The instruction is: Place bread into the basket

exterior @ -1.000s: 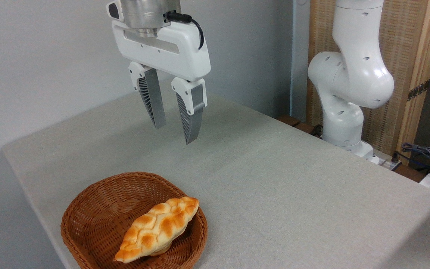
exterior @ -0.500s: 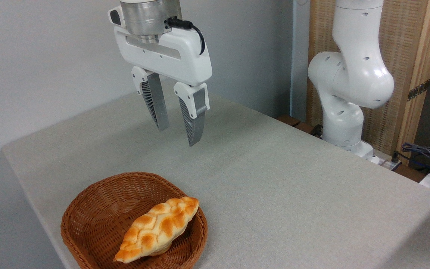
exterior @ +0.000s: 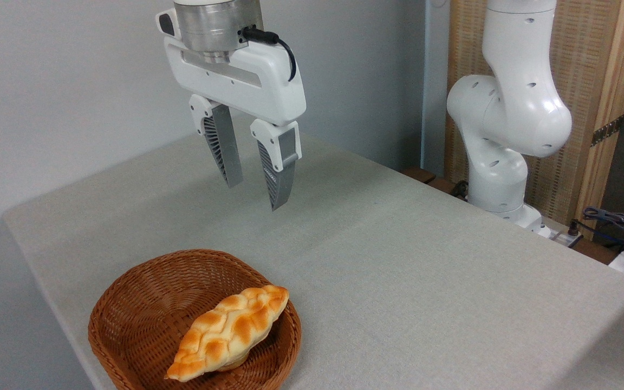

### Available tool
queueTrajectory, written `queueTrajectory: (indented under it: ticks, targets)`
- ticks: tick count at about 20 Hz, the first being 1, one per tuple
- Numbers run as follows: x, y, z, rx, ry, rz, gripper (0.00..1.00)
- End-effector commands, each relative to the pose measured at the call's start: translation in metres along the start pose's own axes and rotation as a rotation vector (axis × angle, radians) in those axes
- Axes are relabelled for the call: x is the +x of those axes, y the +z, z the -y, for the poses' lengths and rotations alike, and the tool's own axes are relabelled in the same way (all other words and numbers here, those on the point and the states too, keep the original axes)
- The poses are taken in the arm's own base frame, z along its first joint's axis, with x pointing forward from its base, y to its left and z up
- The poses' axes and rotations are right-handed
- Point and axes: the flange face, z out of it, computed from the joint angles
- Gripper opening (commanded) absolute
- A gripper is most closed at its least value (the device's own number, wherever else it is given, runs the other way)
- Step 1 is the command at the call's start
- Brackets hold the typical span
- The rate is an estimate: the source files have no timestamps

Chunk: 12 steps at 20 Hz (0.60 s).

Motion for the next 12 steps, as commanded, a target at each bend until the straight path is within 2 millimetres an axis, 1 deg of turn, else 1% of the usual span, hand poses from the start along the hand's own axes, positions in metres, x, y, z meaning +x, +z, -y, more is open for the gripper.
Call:
queueTrajectory:
  ticks: [1, 4, 12]
  targets:
    - [0.0008, -0.0034, -0.0042, -0.027, -0.011, -0.012, 1.0]
    - [0.0042, -0.0038, -0.0096, -0.021, 0.003, -0.01, 1.0]
    - [0.0069, -0.0074, -0.0075, 0.006, 0.016, -0.032, 1.0]
